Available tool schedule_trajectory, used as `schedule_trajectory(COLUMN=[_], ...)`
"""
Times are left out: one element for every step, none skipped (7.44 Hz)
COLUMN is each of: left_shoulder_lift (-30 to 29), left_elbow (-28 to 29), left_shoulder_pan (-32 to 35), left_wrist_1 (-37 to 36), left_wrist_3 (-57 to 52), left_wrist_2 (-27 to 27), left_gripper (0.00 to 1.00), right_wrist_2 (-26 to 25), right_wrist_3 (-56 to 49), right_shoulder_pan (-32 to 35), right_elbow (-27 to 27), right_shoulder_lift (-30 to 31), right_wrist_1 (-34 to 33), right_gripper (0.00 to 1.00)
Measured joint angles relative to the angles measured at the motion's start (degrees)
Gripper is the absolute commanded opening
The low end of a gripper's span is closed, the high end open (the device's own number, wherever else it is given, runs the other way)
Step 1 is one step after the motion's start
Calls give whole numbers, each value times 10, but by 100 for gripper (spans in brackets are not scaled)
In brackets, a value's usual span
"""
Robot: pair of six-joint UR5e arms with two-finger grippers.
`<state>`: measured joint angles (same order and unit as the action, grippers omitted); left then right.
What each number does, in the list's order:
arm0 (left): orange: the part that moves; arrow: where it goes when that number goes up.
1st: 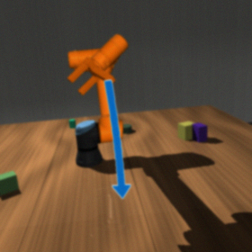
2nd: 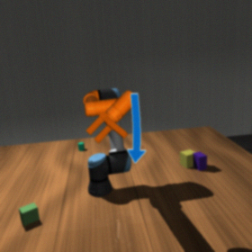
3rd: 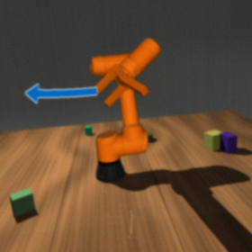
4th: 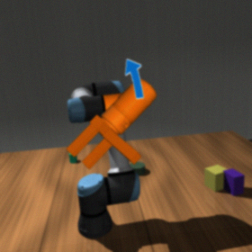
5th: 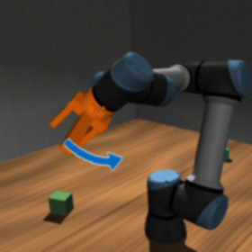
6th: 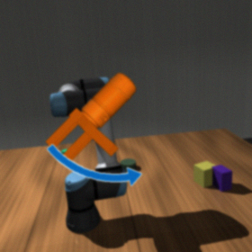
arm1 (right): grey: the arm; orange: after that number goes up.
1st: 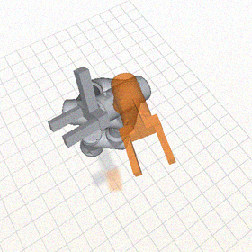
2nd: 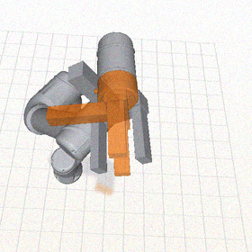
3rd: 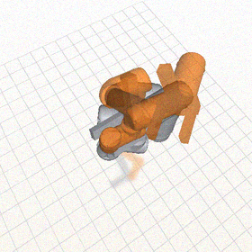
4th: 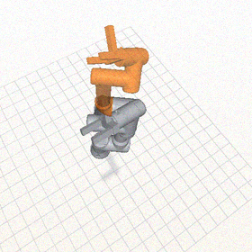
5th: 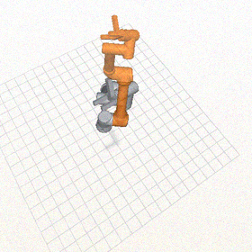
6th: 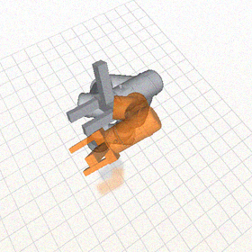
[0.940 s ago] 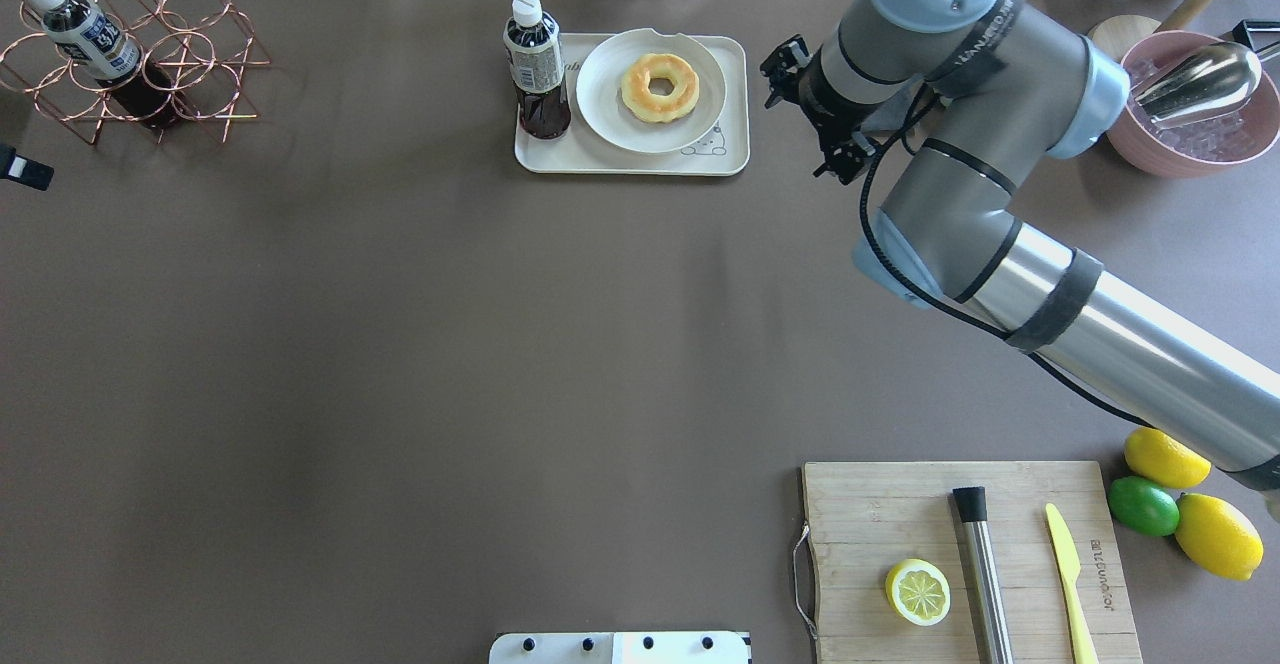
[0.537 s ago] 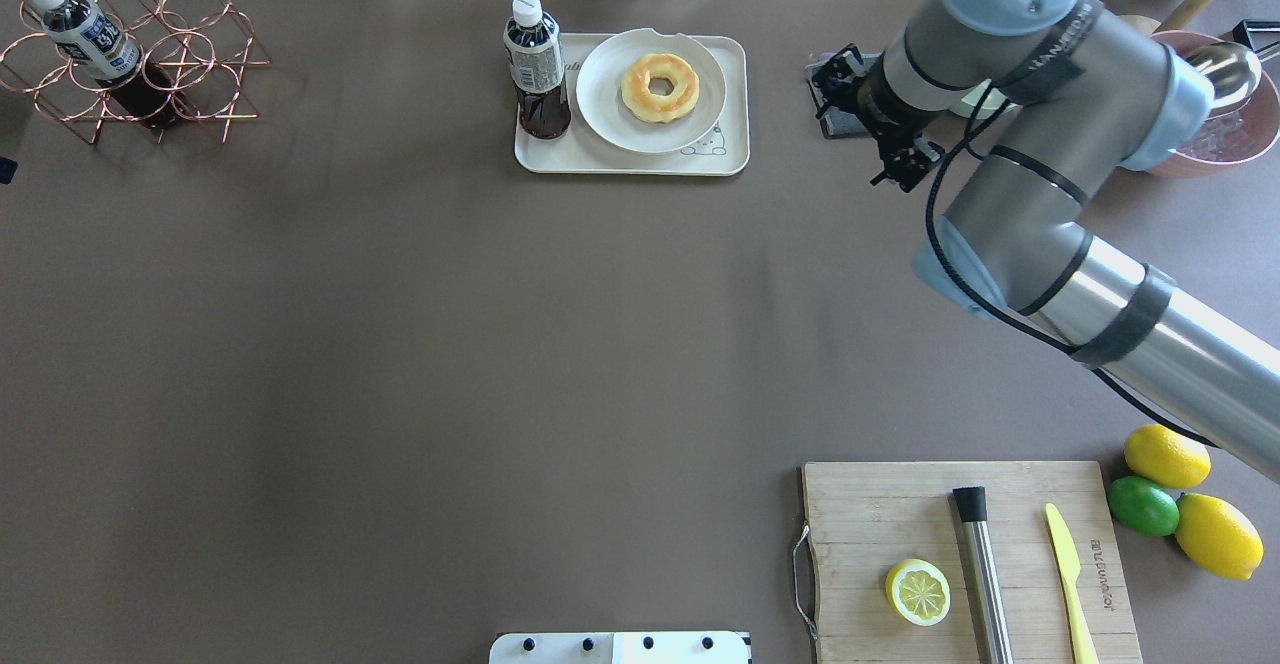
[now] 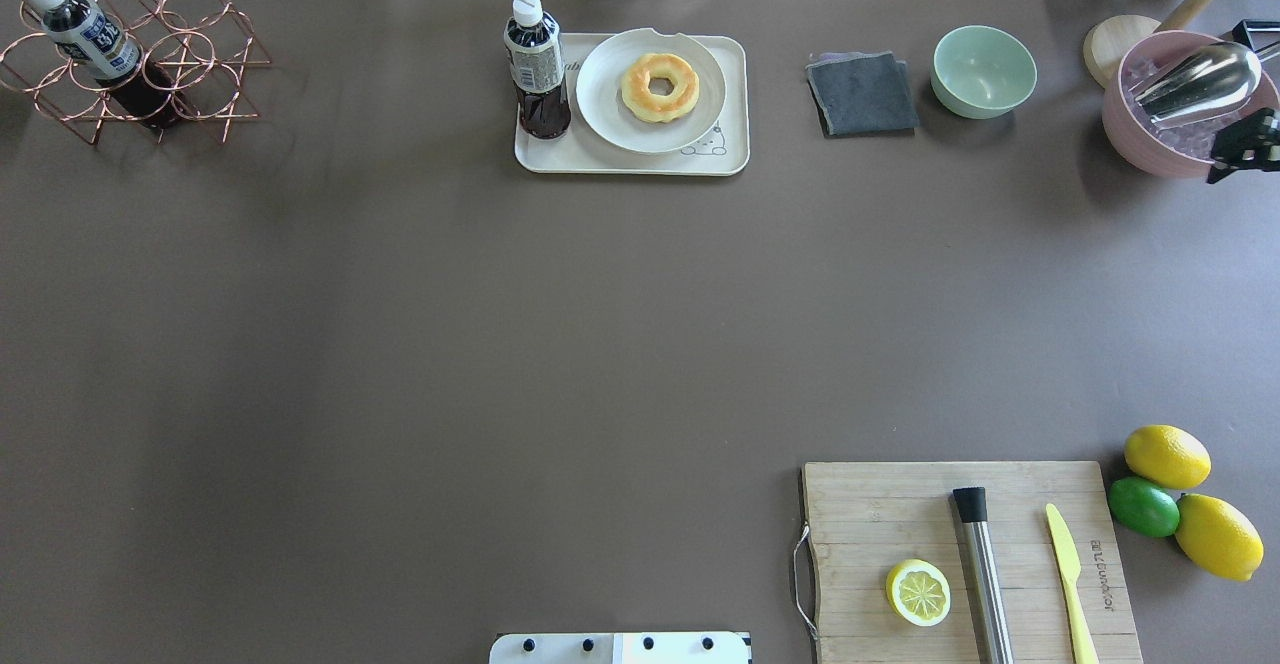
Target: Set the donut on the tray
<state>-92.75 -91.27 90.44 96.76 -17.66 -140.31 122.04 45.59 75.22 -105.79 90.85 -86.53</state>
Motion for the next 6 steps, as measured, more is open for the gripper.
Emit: schedule_trajectory(left_shoulder_lift=[-2, -3, -3, 0, 0, 3], left_elbow=[5, 18, 33, 46, 62, 74], left_shoulder_pan=[13, 23, 28, 31, 30, 31], left_wrist_1=[-34, -52, -58, -61, -62, -57], left_wrist_3=[-29, -53, -67, -71, -71, -72], left_wrist_2=[5, 10, 14, 22, 26, 29], left_gripper=[100, 100, 100, 100, 100, 100], right_wrist_2=[1, -2, -6, -5, -2, 1], right_wrist_3=[-122, -245, -345, -419, -456, -468], right_shoulder_pan=[48, 93, 125, 149, 160, 164], right_elbow=[2, 4, 13, 29, 42, 50], right_shoulder_lift=[12, 16, 18, 19, 20, 22], right_wrist_1=[-43, -99, -137, -156, -163, -164], right_gripper=[100, 100, 100, 100, 100, 100])
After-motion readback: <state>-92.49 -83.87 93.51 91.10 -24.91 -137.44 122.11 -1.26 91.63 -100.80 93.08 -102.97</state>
